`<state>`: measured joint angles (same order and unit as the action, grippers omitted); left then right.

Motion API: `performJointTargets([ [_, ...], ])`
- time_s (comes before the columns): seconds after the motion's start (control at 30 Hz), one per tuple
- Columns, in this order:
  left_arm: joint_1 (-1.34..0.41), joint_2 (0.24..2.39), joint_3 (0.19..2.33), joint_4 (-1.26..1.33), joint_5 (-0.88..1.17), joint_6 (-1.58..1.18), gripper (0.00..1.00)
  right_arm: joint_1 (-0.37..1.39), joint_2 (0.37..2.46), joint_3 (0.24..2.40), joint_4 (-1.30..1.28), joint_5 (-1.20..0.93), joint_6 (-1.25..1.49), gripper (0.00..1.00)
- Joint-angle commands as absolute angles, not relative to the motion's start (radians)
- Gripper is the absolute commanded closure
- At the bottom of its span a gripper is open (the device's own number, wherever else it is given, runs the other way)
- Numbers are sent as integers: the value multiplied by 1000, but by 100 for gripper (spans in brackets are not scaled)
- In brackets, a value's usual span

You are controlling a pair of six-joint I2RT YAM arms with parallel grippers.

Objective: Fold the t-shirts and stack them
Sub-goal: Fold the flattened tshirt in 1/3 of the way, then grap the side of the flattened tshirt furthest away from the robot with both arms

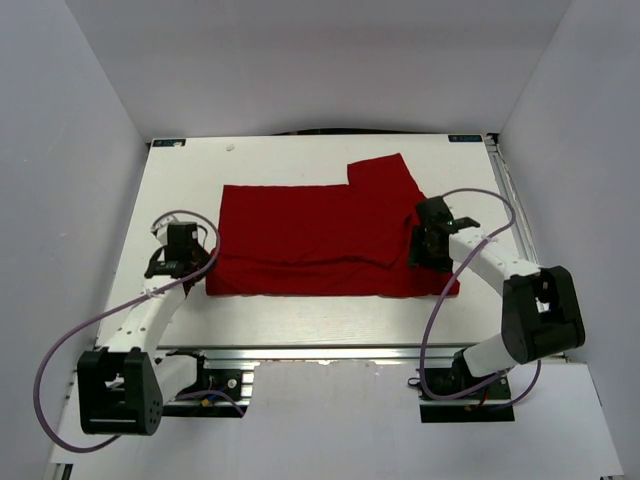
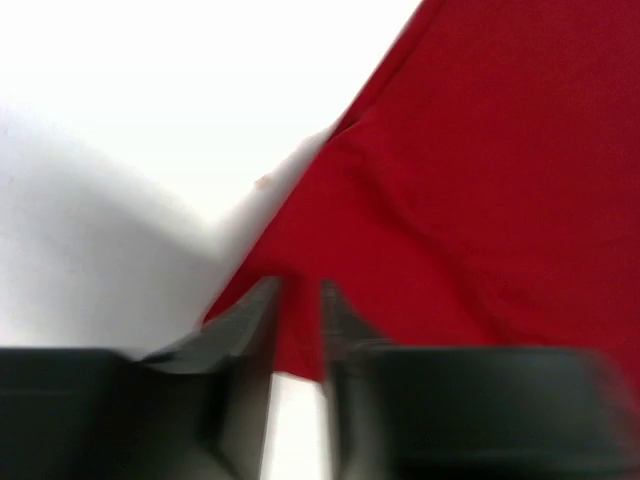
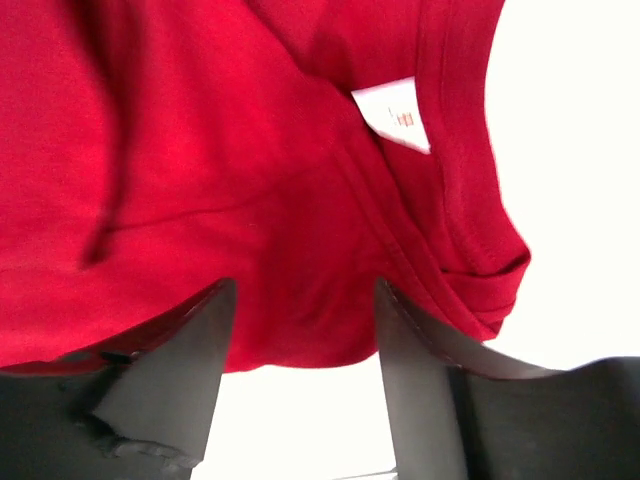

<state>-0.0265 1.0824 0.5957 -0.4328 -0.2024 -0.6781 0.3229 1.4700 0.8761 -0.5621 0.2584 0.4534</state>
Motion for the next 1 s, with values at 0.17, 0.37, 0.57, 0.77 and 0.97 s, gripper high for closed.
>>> performJointTargets([
  [0.17,-26,1106,860,-531,-228,-653,51,328,1433,1198,-663,209,336,28],
  [0.37,-26,1141,978,-493,-232,-647,48,327,1488,1386,-618,183,244,32],
  [0.57,-26,1440,1130,-370,-161,-612,49,313,1753,1671,-517,132,160,35],
  [0.77,-26,1693,1301,-261,-137,-586,47,267,1959,1877,-410,72,144,34],
  [0.97,-26,1830,1380,-124,-130,-575,39,235,2121,1989,-318,19,117,24],
])
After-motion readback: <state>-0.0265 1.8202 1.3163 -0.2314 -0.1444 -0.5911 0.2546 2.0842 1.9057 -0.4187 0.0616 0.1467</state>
